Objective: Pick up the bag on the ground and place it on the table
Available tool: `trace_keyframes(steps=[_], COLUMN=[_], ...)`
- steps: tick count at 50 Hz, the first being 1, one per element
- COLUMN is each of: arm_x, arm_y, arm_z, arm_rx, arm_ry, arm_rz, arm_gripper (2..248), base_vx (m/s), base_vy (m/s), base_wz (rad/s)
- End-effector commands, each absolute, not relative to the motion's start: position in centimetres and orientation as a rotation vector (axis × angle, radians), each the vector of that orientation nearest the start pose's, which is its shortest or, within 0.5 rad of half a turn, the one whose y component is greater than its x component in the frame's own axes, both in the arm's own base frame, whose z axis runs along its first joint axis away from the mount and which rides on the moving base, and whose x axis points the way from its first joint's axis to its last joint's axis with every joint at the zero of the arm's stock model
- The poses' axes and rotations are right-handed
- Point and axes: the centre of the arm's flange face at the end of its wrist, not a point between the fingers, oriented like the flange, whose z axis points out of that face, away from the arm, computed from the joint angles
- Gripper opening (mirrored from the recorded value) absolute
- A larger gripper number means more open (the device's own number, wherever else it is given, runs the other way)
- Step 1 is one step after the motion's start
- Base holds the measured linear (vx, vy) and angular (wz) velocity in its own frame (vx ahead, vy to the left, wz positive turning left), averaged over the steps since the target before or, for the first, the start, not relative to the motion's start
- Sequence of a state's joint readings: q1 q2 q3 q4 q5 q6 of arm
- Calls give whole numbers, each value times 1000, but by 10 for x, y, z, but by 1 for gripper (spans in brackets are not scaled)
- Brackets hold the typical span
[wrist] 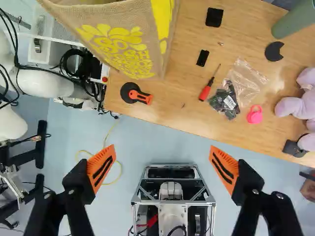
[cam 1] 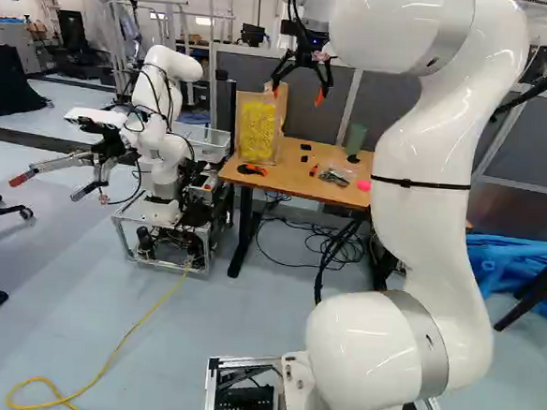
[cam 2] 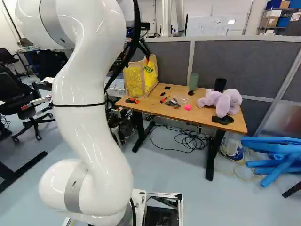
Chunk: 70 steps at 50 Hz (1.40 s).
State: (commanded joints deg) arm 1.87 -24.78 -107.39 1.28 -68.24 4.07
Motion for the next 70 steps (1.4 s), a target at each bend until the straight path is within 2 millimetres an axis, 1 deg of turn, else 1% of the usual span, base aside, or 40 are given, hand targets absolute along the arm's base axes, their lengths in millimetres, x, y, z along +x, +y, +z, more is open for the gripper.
trace_keyframes(steps=[18, 36, 54, 70], arm_x=[624, 618, 607, 592], arm_y=[21, 20, 18, 15], arm_z=[712, 692, 665, 635], arm_rx=[-3074, -3060, -3040, -3013], arm_ry=[67, 65, 63, 59], arm_rz=[-446, -532, -643, -766], arm_gripper=[247, 247, 247, 247], base_vx=[0, 0, 0, 0], base_vy=[0, 0, 0, 0], base_wz=[0, 0, 0, 0])
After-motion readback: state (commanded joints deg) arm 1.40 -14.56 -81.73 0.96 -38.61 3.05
